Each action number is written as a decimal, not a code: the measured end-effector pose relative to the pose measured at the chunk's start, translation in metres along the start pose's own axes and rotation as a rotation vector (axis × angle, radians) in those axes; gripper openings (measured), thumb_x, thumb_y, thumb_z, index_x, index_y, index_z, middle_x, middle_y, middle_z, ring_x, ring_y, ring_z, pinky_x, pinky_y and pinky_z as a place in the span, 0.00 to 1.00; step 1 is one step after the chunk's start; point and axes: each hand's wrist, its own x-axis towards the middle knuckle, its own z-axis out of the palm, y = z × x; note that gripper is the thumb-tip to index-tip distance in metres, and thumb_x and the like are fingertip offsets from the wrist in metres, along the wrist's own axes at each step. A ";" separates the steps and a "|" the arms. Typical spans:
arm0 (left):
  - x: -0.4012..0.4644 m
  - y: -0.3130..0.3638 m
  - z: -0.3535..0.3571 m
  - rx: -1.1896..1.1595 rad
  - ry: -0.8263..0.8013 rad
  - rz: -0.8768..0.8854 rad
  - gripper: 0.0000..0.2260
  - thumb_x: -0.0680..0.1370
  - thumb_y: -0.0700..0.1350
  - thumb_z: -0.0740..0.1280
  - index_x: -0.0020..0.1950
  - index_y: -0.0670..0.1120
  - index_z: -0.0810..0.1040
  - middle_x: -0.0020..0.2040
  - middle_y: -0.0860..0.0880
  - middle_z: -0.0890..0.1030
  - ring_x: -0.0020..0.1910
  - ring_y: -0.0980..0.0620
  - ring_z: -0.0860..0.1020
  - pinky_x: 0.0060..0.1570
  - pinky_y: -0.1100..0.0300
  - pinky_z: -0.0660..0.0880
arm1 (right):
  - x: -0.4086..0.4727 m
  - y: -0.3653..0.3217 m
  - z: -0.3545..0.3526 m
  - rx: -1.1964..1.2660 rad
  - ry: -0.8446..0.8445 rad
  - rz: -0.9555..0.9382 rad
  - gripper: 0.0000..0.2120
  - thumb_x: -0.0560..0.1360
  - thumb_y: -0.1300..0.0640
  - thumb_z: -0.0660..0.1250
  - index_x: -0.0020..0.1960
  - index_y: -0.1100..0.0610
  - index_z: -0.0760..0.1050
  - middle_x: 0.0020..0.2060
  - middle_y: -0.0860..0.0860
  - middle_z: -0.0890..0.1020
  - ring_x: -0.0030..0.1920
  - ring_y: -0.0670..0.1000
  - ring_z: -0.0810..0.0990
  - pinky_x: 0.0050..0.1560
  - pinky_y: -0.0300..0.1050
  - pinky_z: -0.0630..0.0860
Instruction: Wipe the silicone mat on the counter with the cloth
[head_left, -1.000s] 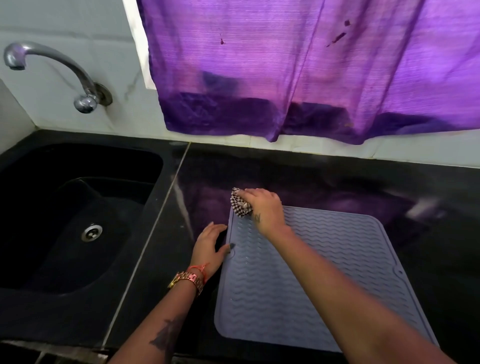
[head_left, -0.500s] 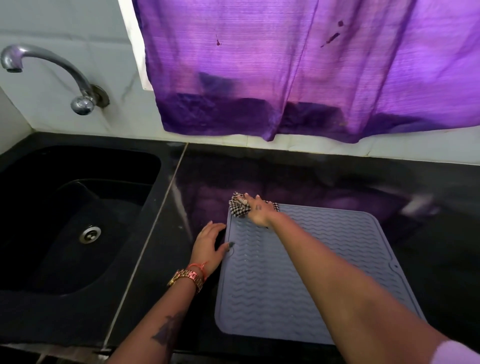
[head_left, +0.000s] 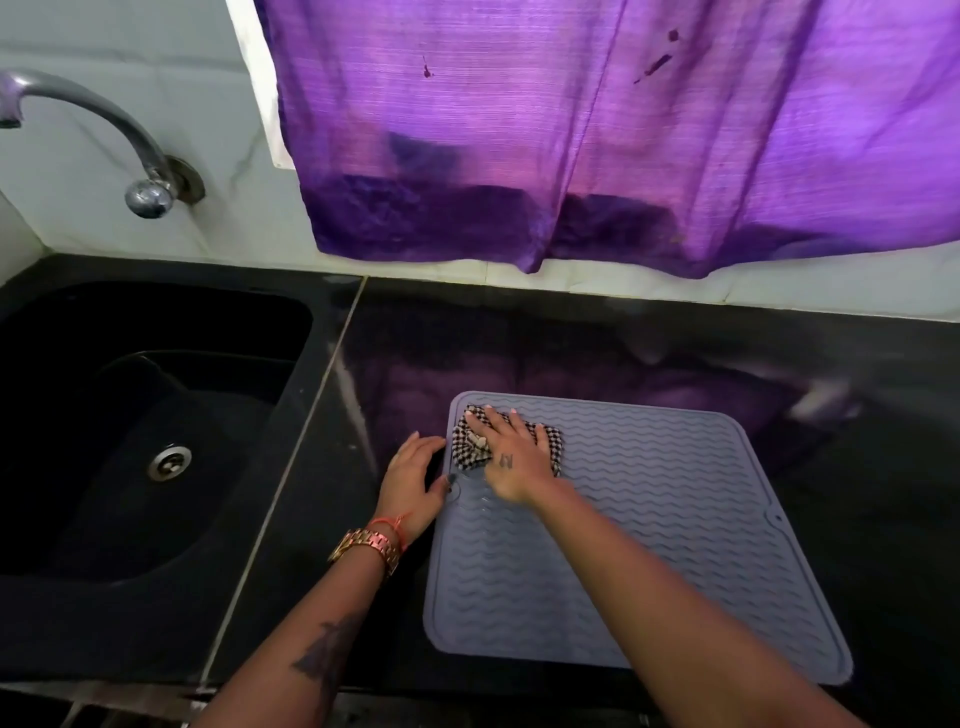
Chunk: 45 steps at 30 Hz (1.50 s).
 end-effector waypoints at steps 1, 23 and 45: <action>-0.001 0.001 -0.001 -0.005 -0.010 -0.001 0.21 0.75 0.39 0.66 0.68 0.43 0.69 0.69 0.46 0.70 0.74 0.48 0.59 0.72 0.57 0.54 | 0.001 0.000 -0.006 0.043 -0.037 -0.002 0.34 0.76 0.63 0.56 0.76 0.42 0.49 0.77 0.46 0.46 0.77 0.52 0.42 0.73 0.58 0.37; -0.002 0.002 -0.009 -0.047 -0.047 -0.002 0.20 0.74 0.35 0.65 0.66 0.42 0.71 0.68 0.44 0.71 0.74 0.46 0.59 0.73 0.54 0.56 | -0.103 -0.013 0.030 0.066 0.133 -0.067 0.33 0.73 0.64 0.60 0.75 0.48 0.55 0.76 0.50 0.58 0.76 0.55 0.56 0.76 0.53 0.49; -0.003 0.001 -0.010 -0.036 -0.075 0.002 0.19 0.74 0.36 0.65 0.66 0.42 0.71 0.68 0.44 0.71 0.74 0.46 0.59 0.73 0.52 0.56 | -0.140 -0.023 0.053 -0.038 -0.074 -0.157 0.34 0.77 0.54 0.59 0.74 0.36 0.43 0.76 0.39 0.39 0.76 0.51 0.34 0.69 0.61 0.28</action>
